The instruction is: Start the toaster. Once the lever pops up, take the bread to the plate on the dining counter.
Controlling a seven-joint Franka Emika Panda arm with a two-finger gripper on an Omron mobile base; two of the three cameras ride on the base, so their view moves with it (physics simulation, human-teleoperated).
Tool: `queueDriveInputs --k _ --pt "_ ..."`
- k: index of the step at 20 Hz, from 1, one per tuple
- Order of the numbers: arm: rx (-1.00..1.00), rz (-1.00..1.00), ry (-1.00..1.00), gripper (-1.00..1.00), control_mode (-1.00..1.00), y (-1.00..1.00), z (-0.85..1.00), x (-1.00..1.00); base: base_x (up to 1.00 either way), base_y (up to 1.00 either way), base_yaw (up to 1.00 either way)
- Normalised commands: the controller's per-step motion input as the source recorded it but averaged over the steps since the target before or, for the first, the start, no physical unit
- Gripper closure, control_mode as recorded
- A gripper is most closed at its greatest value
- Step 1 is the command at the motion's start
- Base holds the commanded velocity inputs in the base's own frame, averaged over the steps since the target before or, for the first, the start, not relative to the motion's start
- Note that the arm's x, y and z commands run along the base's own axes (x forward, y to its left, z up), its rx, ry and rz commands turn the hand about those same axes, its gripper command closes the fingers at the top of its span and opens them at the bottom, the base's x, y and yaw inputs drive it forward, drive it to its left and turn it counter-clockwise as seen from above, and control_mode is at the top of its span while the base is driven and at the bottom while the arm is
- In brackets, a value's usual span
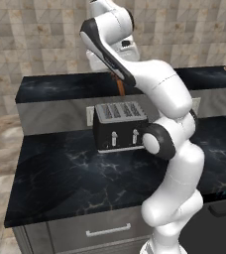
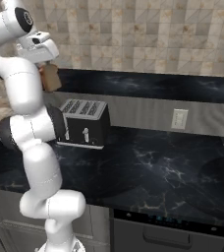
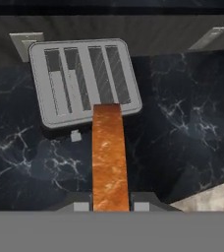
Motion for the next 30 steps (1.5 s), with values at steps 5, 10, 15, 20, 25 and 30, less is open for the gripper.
queueDriveInputs --k 5,10,15,20,25,30 --pt "0.00 0.01 -0.03 1.00 -1.00 0.00 -0.44 -0.51 0.00 0.00 0.00" --pt "0.00 0.10 0.00 1.00 -1.00 0.01 -0.41 -0.06 0.00 0.00 0.00" --pt "0.00 0.06 0.00 1.00 -1.00 0.00 -0.22 -0.02 0.00 0.00 0.00" --pt "0.00 0.03 0.00 1.00 -1.00 0.00 -0.15 -0.01 0.00 0.00 0.00" --pt "0.00 0.03 0.00 1.00 -1.00 0.00 -0.11 -0.05 0.00 0.00 0.00" --pt "0.00 0.02 0.00 1.00 -1.00 0.00 -0.12 -0.19 0.00 0.00 0.00"
